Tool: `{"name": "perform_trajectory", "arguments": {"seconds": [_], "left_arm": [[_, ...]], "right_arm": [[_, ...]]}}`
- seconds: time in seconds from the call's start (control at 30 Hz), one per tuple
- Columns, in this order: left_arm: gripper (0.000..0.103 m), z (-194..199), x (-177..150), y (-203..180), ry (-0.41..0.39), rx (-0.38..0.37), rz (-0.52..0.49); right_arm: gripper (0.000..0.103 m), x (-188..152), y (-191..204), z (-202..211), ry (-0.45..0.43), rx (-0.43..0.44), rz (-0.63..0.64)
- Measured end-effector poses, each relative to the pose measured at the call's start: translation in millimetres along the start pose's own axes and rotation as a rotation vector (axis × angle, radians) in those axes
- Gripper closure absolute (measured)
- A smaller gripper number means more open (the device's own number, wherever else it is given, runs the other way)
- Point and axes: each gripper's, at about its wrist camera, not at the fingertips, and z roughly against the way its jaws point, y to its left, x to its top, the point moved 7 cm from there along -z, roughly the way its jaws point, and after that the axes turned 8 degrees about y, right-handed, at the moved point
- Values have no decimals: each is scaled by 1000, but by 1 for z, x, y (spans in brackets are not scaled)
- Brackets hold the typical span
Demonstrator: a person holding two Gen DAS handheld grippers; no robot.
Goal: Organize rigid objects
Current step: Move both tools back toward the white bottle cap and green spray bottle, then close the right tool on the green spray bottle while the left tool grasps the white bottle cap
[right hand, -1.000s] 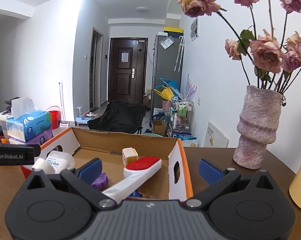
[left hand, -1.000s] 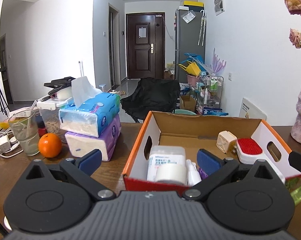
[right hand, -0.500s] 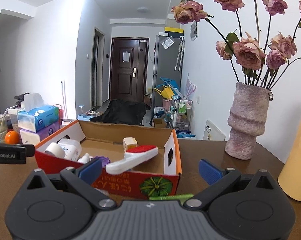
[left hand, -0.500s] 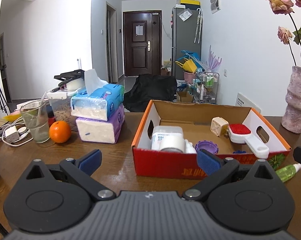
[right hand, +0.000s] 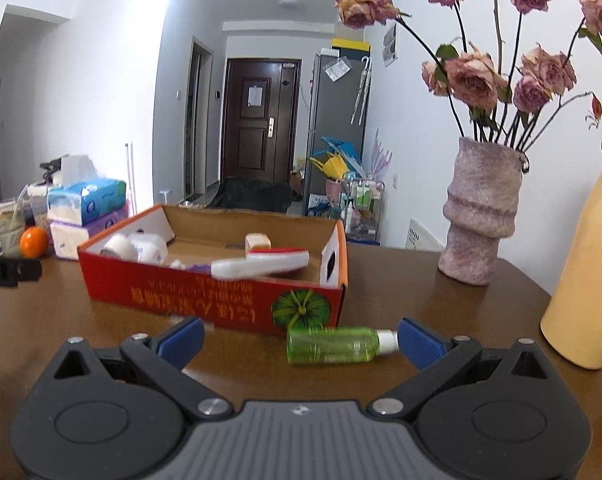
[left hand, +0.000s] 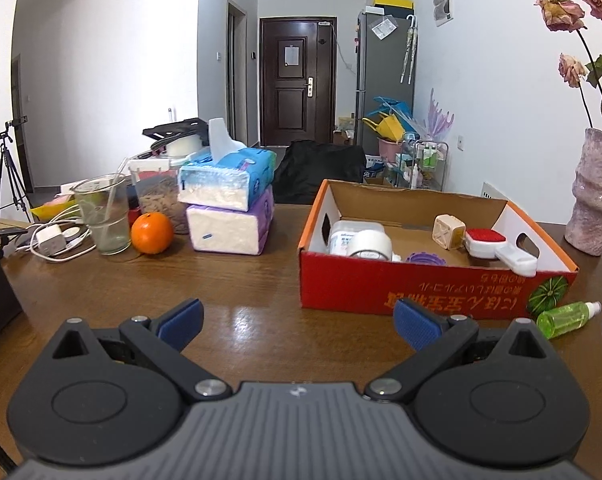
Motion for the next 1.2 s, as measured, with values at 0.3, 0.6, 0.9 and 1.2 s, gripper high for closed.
{"name": "perform_trajectory", "arguments": {"seconds": [0.3, 0.6, 0.9, 1.2], "left_arm": [[0, 16, -21, 16, 9, 12, 10], [0, 18, -26, 36, 19, 25, 56], [0, 12, -24, 54, 22, 48, 82], [0, 4, -21, 83, 30, 80, 120]], "right_arm": [[0, -27, -13, 11, 37, -19, -31], [0, -34, -24, -3, 71, -47, -88], [0, -20, -41, -48, 125, -81, -257], [7, -6, -49, -106, 190, -128, -382]]}}
